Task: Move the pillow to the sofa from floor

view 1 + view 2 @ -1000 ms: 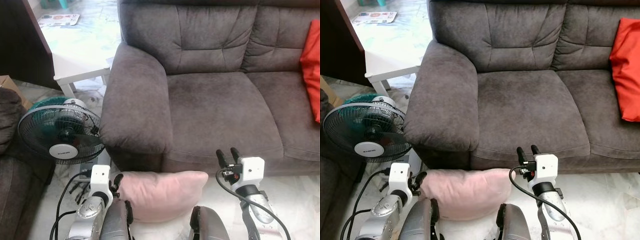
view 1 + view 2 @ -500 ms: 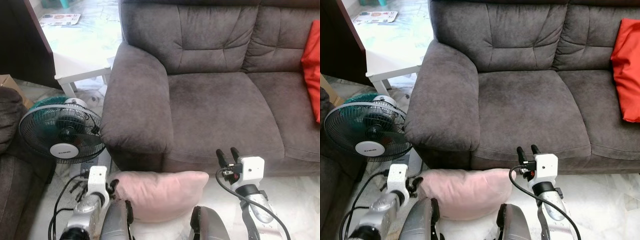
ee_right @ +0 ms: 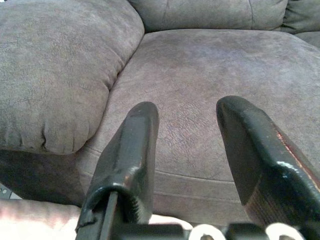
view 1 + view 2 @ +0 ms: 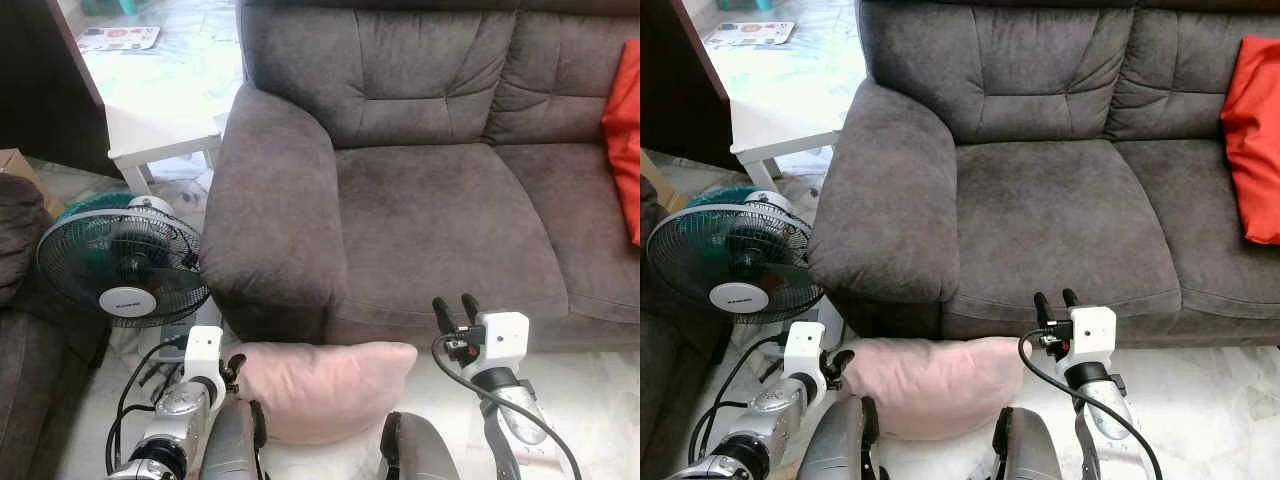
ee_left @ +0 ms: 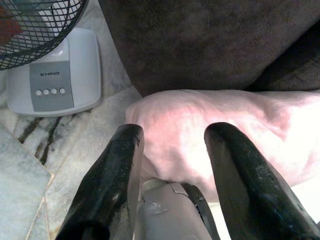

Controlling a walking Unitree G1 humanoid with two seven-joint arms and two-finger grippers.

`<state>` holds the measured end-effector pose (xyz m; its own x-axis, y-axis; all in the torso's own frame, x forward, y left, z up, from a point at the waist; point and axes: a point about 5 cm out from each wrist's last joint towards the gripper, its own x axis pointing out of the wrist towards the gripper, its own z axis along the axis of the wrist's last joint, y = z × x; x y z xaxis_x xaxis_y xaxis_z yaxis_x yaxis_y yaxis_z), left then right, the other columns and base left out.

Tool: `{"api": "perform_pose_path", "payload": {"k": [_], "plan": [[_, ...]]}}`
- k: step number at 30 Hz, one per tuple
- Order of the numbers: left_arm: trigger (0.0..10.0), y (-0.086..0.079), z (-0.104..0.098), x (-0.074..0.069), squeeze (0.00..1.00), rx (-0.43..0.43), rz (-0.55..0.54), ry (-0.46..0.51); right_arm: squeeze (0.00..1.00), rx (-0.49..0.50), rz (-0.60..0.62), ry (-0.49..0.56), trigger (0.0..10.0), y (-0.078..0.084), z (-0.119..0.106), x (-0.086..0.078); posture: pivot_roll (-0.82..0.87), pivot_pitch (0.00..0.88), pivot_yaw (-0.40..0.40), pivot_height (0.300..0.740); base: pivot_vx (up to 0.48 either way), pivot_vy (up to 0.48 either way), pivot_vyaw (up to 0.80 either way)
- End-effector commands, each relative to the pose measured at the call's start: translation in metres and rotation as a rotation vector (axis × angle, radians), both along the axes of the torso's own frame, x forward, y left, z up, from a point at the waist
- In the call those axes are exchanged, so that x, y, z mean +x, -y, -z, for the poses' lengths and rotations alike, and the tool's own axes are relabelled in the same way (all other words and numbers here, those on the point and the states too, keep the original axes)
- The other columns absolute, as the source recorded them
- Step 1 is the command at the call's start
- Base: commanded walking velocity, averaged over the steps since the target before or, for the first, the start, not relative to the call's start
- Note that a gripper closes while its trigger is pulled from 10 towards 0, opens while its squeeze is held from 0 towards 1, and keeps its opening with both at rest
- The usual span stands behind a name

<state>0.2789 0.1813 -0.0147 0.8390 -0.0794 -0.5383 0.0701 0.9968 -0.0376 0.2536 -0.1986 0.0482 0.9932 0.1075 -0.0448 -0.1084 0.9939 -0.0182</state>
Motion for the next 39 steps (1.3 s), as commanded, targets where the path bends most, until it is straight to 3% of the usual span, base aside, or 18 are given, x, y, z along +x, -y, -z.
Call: {"api": "perform_pose_path", "payload": {"k": [1,7,19,30,39], "plan": [[10.0,0.0,0.003,-0.003,0.0,0.009,0.011,-0.015,0.0,0.005,0.01,0.003,10.0,0.002,-0.002,0.001,0.1,0.09,-0.041,0.59,0.0,0.0,0.0],[10.0,-0.001,0.002,-0.001,0.0,0.007,0.001,-0.005,0.0,0.008,0.001,0.0,10.0,0.001,-0.002,0.002,0.1,0.092,-0.04,0.586,0.0,0.0,0.0],[10.0,-0.001,-0.004,0.005,0.0,0.005,-0.006,0.028,0.0,0.004,-0.007,0.002,10.0,0.0,-0.003,0.001,0.1,0.095,-0.043,0.532,0.0,0.0,0.0],[10.0,-0.003,-0.003,0.006,0.0,-0.012,-0.028,0.014,0.0,-0.012,-0.004,0.005,10.0,0.003,-0.005,0.001,0.09,0.097,-0.047,0.532,0.0,0.0,0.0],[10.0,-0.01,-0.015,0.018,0.0,-0.014,-0.054,0.036,0.0,-0.014,-0.039,0.072,10.0,-0.001,-0.026,0.008,0.07,0.11,-0.062,0.532,0.0,0.0,0.0]]}}
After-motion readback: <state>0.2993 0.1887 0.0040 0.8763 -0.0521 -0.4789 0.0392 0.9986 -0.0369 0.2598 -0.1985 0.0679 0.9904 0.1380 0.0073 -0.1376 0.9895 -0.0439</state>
